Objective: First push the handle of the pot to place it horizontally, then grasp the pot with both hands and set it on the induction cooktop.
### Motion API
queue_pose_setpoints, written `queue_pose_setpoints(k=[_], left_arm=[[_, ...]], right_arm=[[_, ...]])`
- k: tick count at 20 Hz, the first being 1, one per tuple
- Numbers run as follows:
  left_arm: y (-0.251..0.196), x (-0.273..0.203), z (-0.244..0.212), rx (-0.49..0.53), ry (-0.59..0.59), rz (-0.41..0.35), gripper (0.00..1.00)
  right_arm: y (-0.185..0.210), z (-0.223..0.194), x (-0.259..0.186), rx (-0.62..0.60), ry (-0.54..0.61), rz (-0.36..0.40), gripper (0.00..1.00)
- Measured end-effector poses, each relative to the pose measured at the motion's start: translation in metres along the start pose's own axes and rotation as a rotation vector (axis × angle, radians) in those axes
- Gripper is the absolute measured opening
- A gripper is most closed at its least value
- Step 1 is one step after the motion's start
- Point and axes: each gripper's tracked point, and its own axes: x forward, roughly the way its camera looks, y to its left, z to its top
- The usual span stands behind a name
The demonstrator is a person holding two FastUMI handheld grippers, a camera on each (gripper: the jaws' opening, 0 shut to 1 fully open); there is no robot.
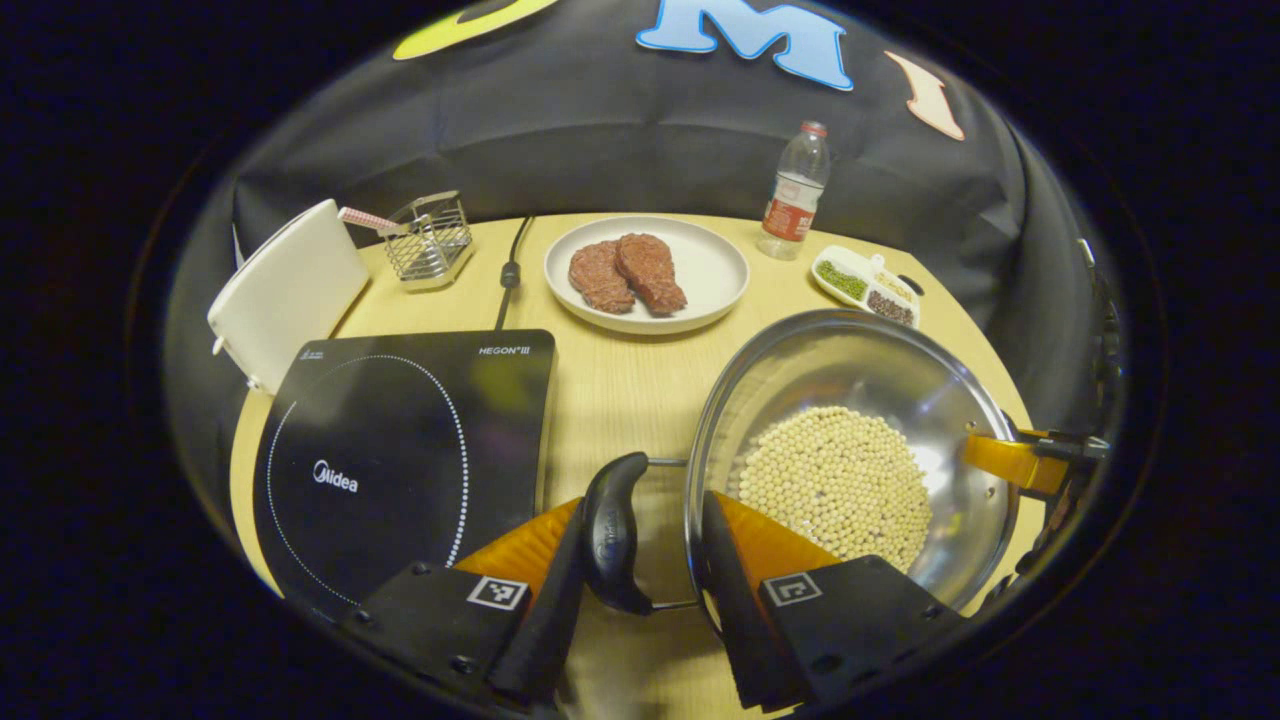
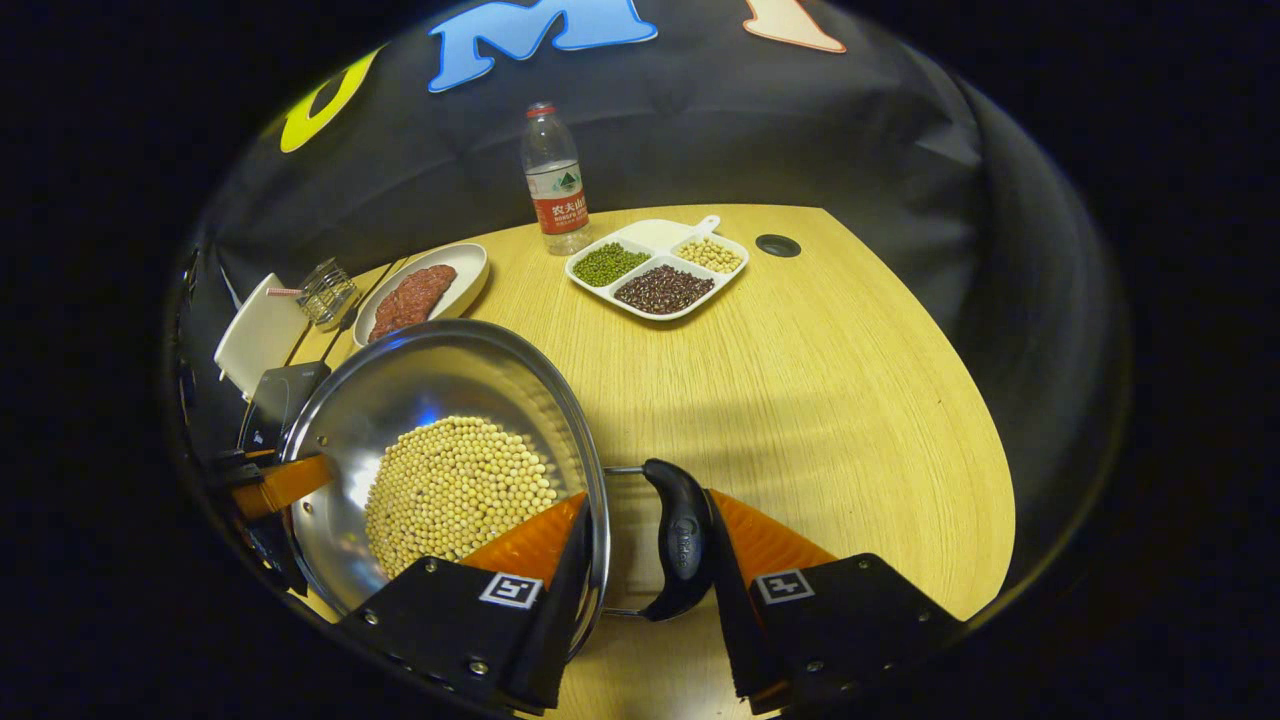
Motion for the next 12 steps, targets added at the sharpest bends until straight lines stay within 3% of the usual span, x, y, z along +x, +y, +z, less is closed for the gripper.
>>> queue_pose_setpoints(k=[2, 3, 5, 6, 8, 9, 12], left_arm=[[0.000, -0.001, 0.000, 0.008, 0.001, -0.002, 0.72], [0.001, 0.000, 0.000, 0.011, 0.001, -0.002, 0.65], [0.000, 0.003, -0.001, 0.025, -0.003, 0.003, 0.65], [0.000, 0.000, 0.001, 0.031, -0.005, 0.006, 0.63], [0.000, -0.001, 0.001, 0.028, -0.004, 0.008, 0.65], [0.000, -0.004, 0.001, 0.034, -0.001, 0.012, 0.57], [0.000, -0.010, 0.005, 0.040, 0.000, 0.030, 0.60]], right_arm=[[0.001, 0.000, 0.000, 0.006, -0.004, 0.004, 0.60], [0.001, 0.000, 0.000, 0.006, 0.001, 0.009, 0.57], [0.000, 0.004, 0.000, 0.004, -0.005, 0.012, 0.55], [0.001, 0.002, 0.000, 0.004, -0.010, 0.013, 0.48], [0.002, 0.001, -0.002, 0.007, -0.007, 0.010, 0.48], [0.002, 0.000, -0.002, 0.004, -0.003, 0.008, 0.48], [0.005, -0.004, -0.007, 0.010, 0.011, 0.017, 0.48]])
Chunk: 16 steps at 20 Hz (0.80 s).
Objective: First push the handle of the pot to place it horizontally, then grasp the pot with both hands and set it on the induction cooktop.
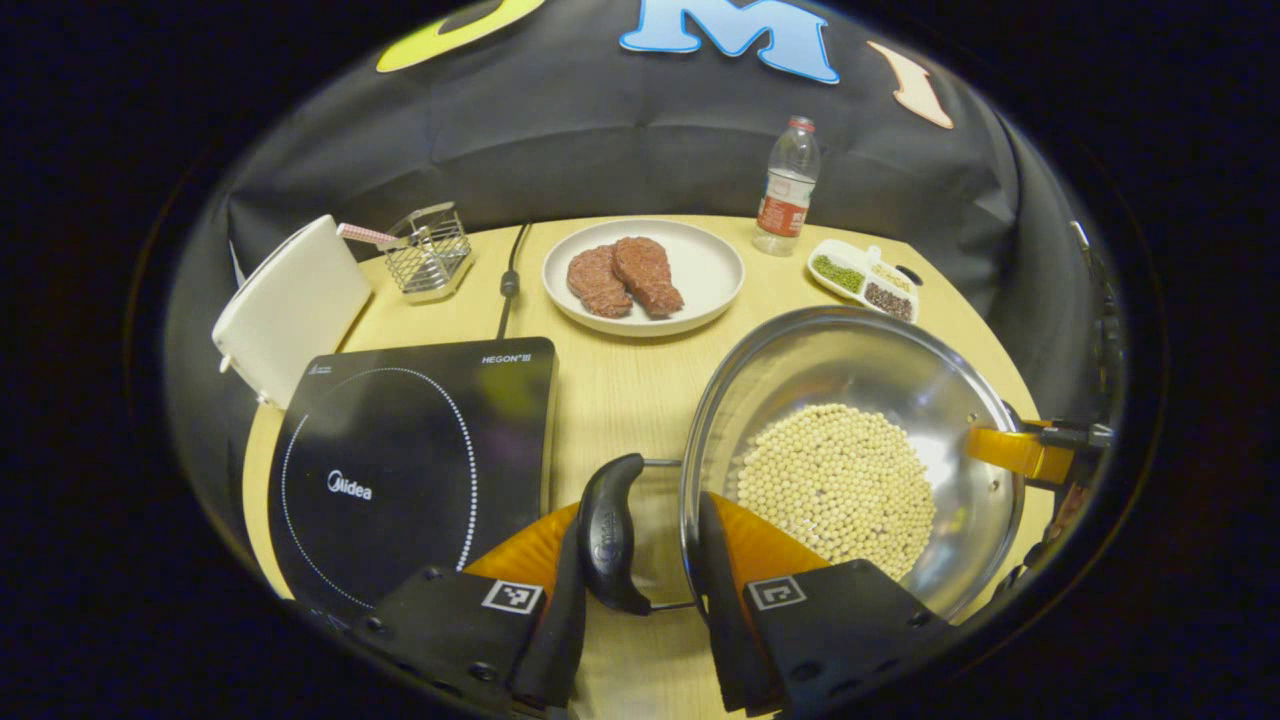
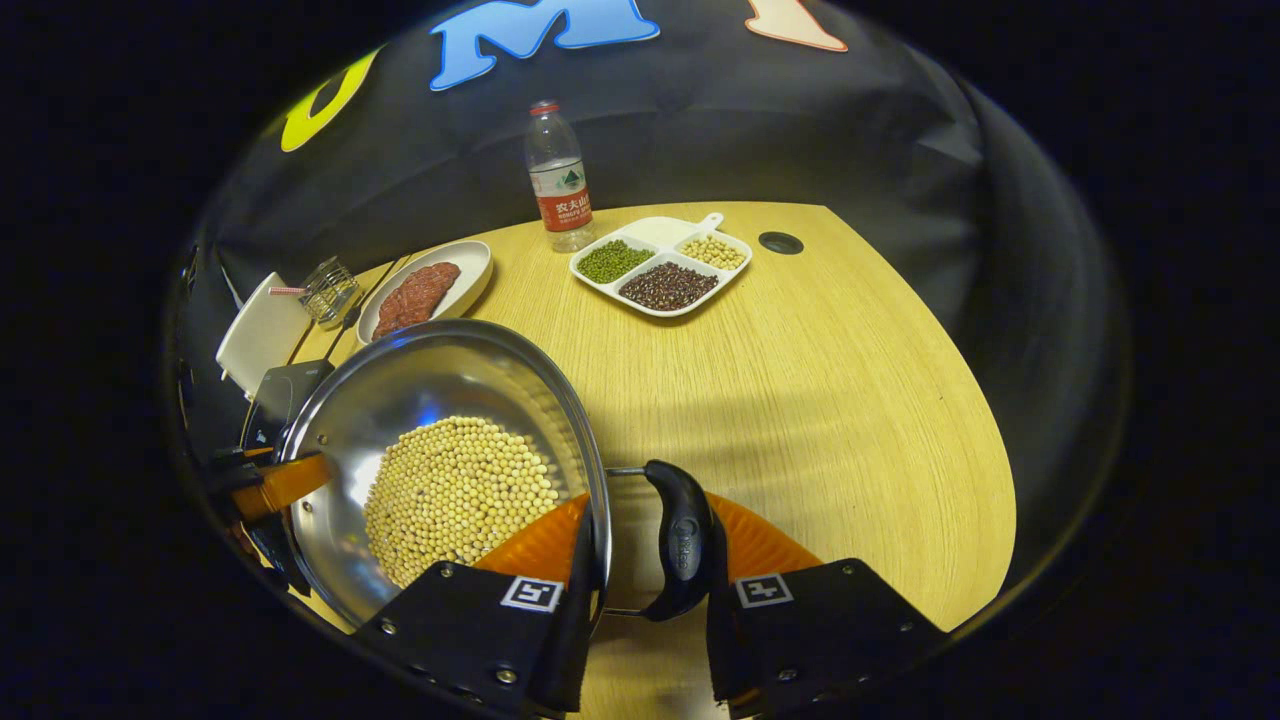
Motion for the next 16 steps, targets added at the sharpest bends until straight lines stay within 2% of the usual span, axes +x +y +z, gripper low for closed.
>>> queue_pose_setpoints(k=[3, 4, 7, 8, 12, 15, 16], left_arm=[[0.003, -0.011, 0.005, 0.005, -0.023, 0.011, 0.60], [0.004, -0.015, 0.006, -0.003, -0.024, 0.007, 0.57], [0.009, -0.043, 0.013, -0.017, -0.035, -0.011, 0.57], [0.013, -0.048, 0.016, -0.016, -0.038, -0.017, 0.60], [0.031, -0.067, 0.026, -0.044, -0.041, -0.061, 0.57], [0.048, -0.083, 0.029, -0.044, -0.040, -0.092, 0.63], [0.055, -0.087, 0.029, -0.050, -0.038, -0.101, 0.56]], right_arm=[[0.003, 0.005, -0.013, -0.004, -0.018, 0.004, 0.48], [0.004, 0.008, -0.020, -0.003, -0.022, 0.000, 0.48], [0.012, 0.018, -0.040, -0.012, -0.035, -0.017, 0.48], [0.016, 0.020, -0.047, -0.013, -0.038, -0.022, 0.48], [0.037, 0.031, -0.077, -0.020, -0.071, -0.050, 0.48], [0.056, 0.034, -0.100, -0.022, -0.078, -0.078, 0.48], [0.064, 0.034, -0.106, -0.025, -0.079, -0.085, 0.48]])
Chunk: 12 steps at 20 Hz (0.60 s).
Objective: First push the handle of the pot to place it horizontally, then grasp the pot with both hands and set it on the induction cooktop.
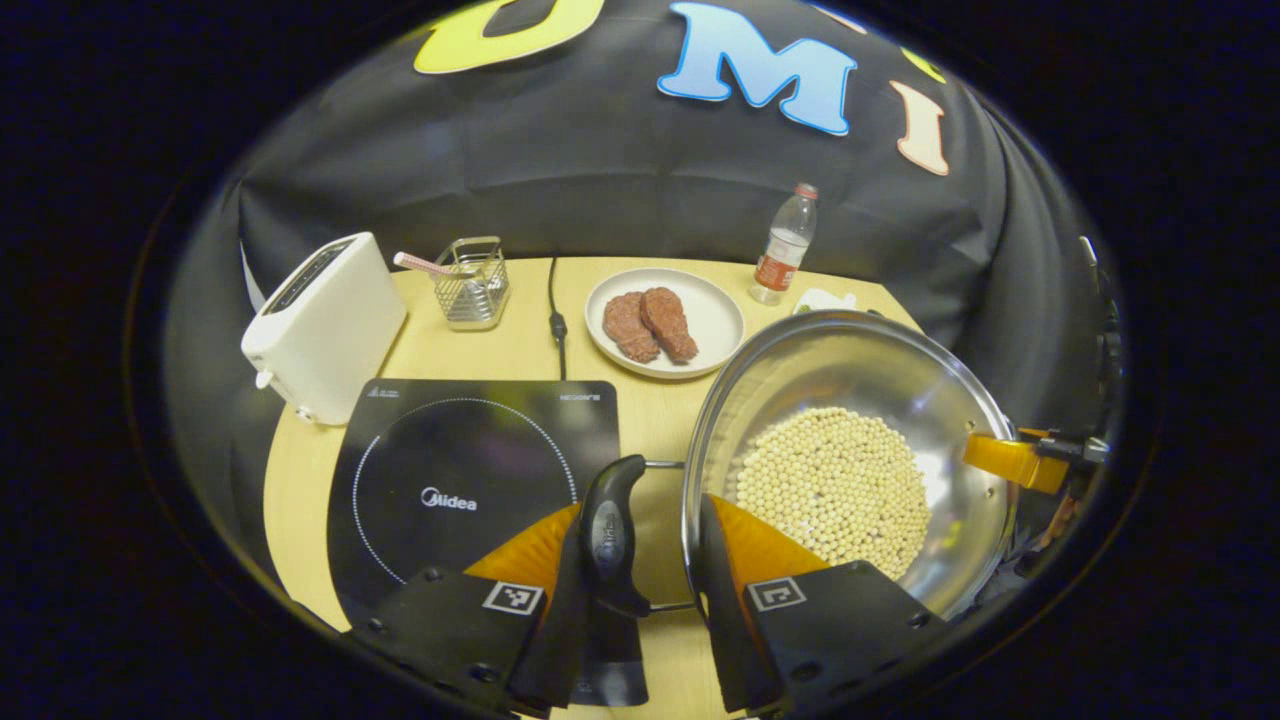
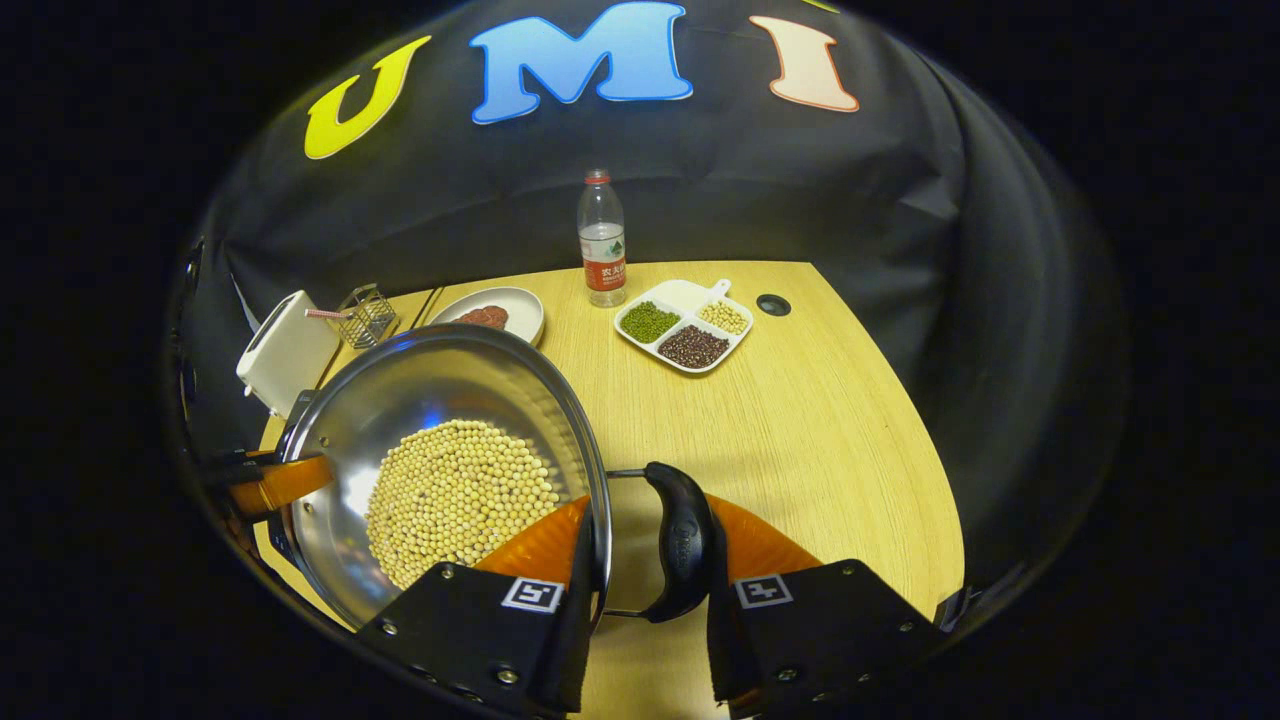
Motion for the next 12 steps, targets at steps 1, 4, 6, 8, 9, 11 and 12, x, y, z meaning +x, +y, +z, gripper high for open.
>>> queue_pose_setpoints(k=[1, 4, 6, 8, 9, 11, 12], left_arm=[[0.007, -0.005, 0.001, -0.005, 0.001, -0.008, 0.60], [0.031, -0.018, 0.005, -0.003, -0.002, -0.018, 0.59], [0.046, -0.026, 0.007, -0.005, -0.007, -0.020, 0.60], [0.061, -0.031, 0.008, -0.012, -0.007, -0.022, 0.57], [0.069, -0.033, 0.008, -0.015, -0.008, -0.023, 0.56], [0.085, -0.039, 0.009, -0.025, -0.006, -0.022, 0.56], [0.093, -0.041, 0.011, -0.024, -0.007, -0.019, 0.56]], right_arm=[[0.008, 0.000, -0.004, -0.001, -0.004, -0.005, 0.48], [0.032, 0.000, -0.014, -0.001, -0.005, -0.012, 0.48], [0.048, 0.001, -0.021, -0.001, -0.006, -0.012, 0.48], [0.062, 0.003, -0.023, -0.008, -0.008, -0.015, 0.48], [0.070, 0.005, -0.025, -0.011, -0.006, -0.014, 0.48], [0.085, 0.008, -0.029, -0.017, -0.006, -0.008, 0.48], [0.093, 0.008, -0.029, -0.018, -0.003, -0.004, 0.48]])
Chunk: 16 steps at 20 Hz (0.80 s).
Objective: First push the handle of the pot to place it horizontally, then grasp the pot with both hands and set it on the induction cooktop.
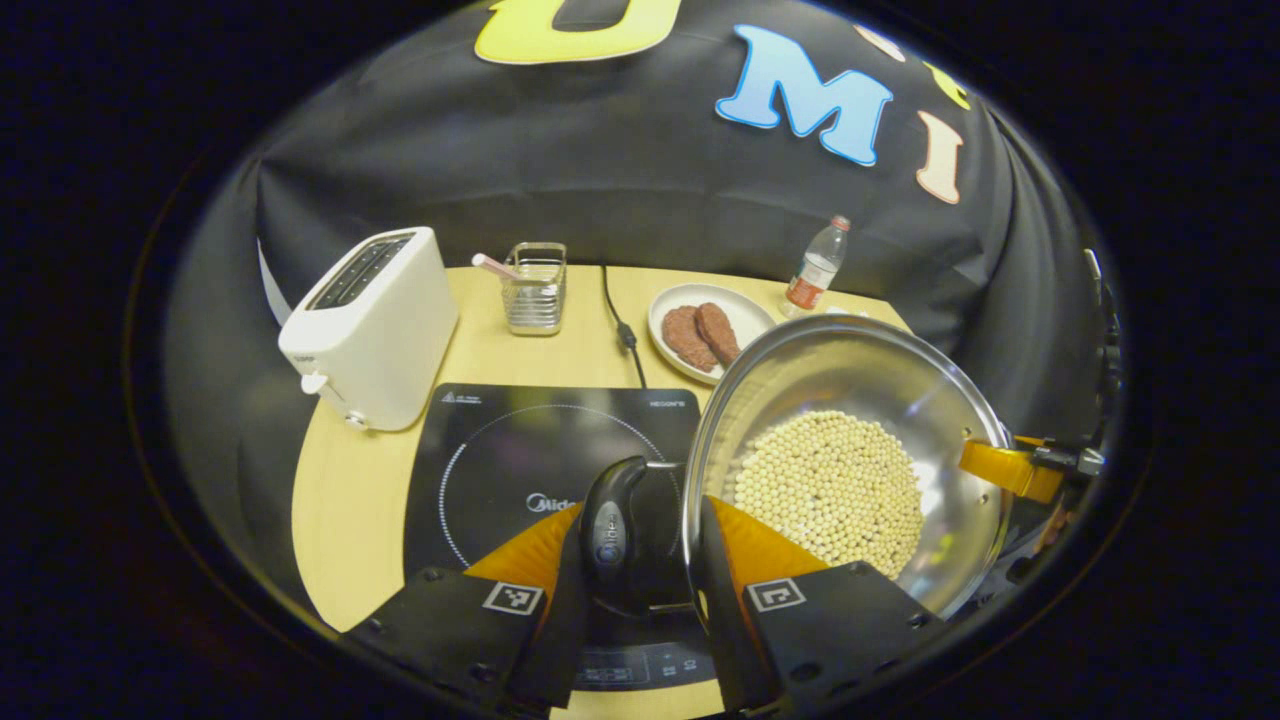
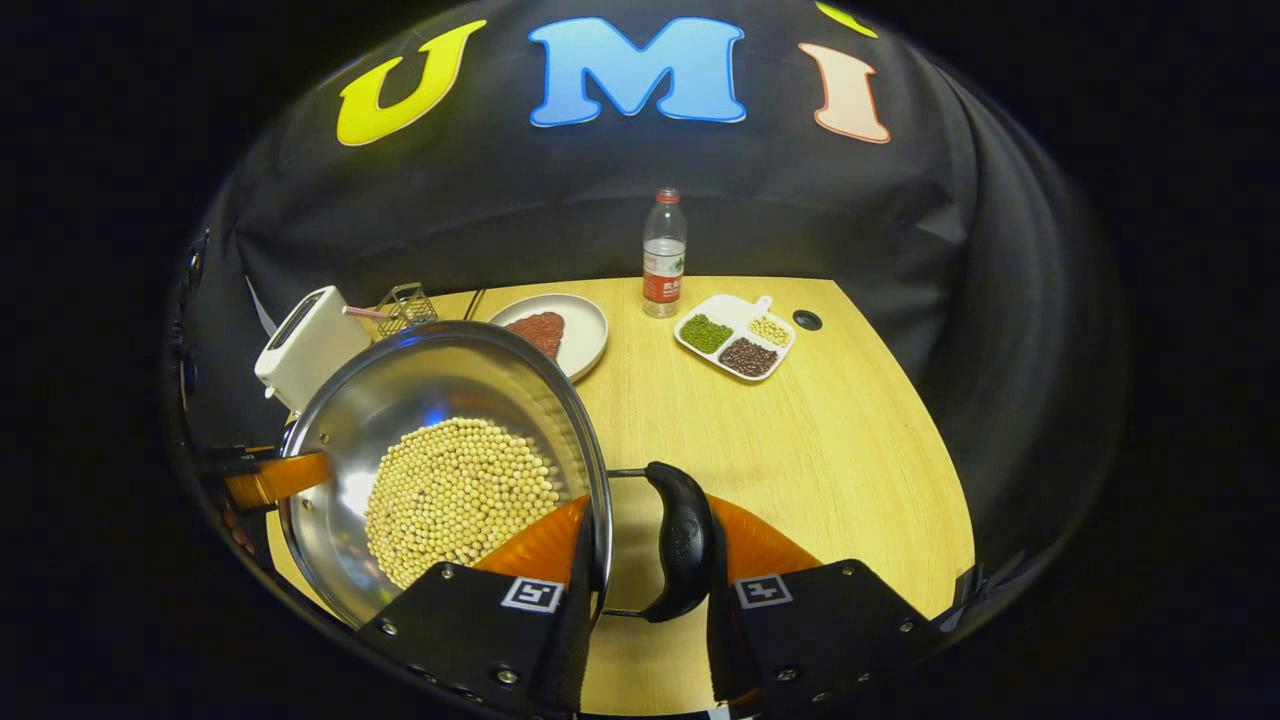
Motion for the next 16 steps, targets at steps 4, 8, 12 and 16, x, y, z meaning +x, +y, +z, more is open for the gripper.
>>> queue_pose_setpoints(k=[4, 8, 12, 16], left_arm=[[0.033, -0.007, 0.003, 0.004, 0.005, 0.014, 0.56], [0.063, -0.009, 0.000, -0.012, 0.021, 0.016, 0.56], [0.089, -0.006, 0.000, -0.031, 0.033, 0.017, 0.56], [0.116, -0.004, 0.003, -0.039, 0.042, 0.028, 0.59]], right_arm=[[0.032, 0.000, 0.003, 0.002, 0.011, 0.016, 0.48], [0.059, -0.001, 0.009, -0.005, 0.026, 0.024, 0.48], [0.084, 0.002, 0.015, -0.021, 0.040, 0.028, 0.48], [0.110, 0.004, 0.023, -0.027, 0.056, 0.039, 0.48]])
